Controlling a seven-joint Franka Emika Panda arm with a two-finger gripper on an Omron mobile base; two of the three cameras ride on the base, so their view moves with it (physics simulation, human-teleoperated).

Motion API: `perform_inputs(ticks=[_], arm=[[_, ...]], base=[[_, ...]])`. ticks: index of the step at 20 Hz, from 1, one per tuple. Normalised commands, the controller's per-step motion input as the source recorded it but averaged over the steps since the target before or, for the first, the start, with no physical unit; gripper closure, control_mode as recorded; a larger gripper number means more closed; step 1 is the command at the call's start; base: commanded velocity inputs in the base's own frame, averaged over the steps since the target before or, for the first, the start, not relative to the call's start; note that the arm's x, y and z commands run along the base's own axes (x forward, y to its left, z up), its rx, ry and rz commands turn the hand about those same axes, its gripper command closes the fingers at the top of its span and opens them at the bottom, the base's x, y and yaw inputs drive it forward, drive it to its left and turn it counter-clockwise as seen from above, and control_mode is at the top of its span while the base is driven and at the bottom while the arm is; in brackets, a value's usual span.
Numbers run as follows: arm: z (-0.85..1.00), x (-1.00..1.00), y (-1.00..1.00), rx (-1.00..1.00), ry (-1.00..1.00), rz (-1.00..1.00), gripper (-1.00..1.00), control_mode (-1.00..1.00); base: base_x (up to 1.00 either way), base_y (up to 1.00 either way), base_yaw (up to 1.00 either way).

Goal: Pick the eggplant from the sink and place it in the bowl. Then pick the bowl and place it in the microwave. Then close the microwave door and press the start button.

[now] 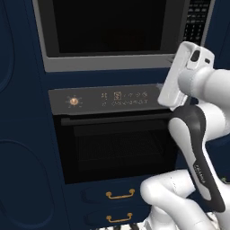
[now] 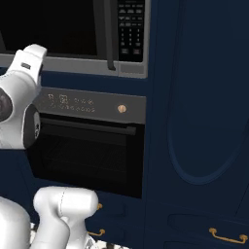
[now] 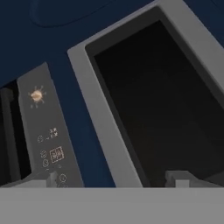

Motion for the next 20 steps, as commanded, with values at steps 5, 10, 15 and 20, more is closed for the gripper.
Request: perform_inputs(ticks=[5,10,15,20], arm=[[0.00,-0.13,-0.24,0.06,0.00,-0.17,-1.00,-1.00],[0.00,-0.18,-0.71,0.25,0.00,-0.20,-1.00,-1.00],[0.00,-0.15,-0.29,0.31,0.00,-0.25,-1.00,-1.00],[0.06,-0.10,-0.56,0.39,0.00,-0.14,-1.00,-1.00]], base=[[0.00,0.00,0.00],[0.00,0.00,0.00],[0.00,0.00,0.00],[0.00,0.00,0.00]])
